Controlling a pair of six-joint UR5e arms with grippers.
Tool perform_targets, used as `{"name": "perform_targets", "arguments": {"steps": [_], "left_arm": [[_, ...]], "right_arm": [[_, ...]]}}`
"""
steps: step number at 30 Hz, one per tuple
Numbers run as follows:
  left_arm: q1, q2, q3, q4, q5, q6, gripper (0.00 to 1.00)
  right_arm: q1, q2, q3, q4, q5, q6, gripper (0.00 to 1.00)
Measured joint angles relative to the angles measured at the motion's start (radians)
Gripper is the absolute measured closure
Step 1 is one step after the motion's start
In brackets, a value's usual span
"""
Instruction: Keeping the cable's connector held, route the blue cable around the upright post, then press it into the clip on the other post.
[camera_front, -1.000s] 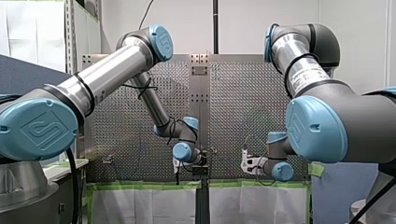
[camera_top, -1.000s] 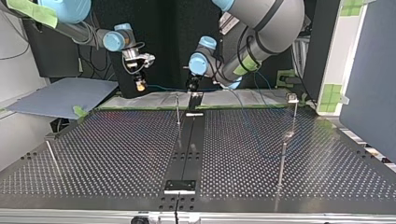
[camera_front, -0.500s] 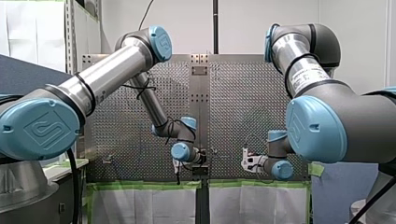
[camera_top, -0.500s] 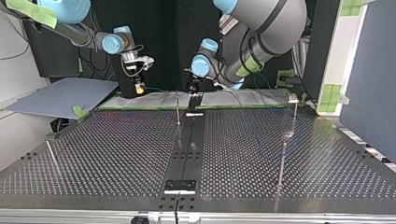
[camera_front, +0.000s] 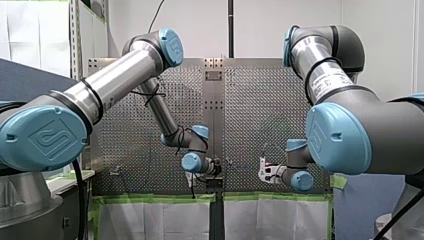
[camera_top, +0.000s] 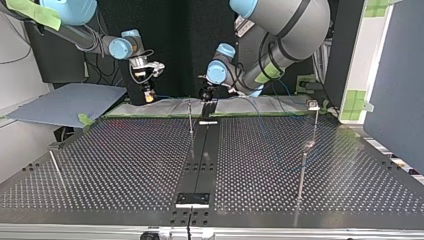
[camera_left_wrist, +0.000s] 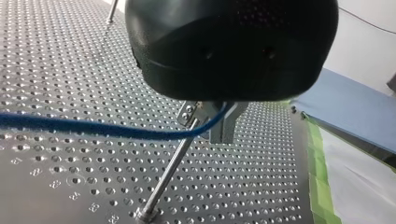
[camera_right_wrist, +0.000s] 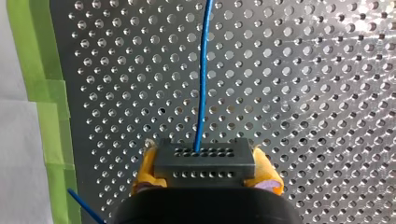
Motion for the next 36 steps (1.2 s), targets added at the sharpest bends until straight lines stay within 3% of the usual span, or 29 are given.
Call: {"name": "perform_targets", "arguments": {"steps": [13, 26, 36], "left_arm": [[0.016, -0.035, 0.024, 0.002, 0.035, -0.073, 0.98], [0.033, -0.051, 0.053, 0.022, 0.071, -0.079, 0.98], [0.049, -0.052, 0.122, -0.045, 0.074, -0.089, 0.98]], "right_arm": [[0.0, 0.001, -0.006, -0.003, -0.005, 0.01, 1.0], [0.0, 0.001, -0.03, 0.005, -0.006, 0.014, 1.0], [-0.001, 0.002, -0.052, 0.003, -0.006, 0.016, 1.0]]}}
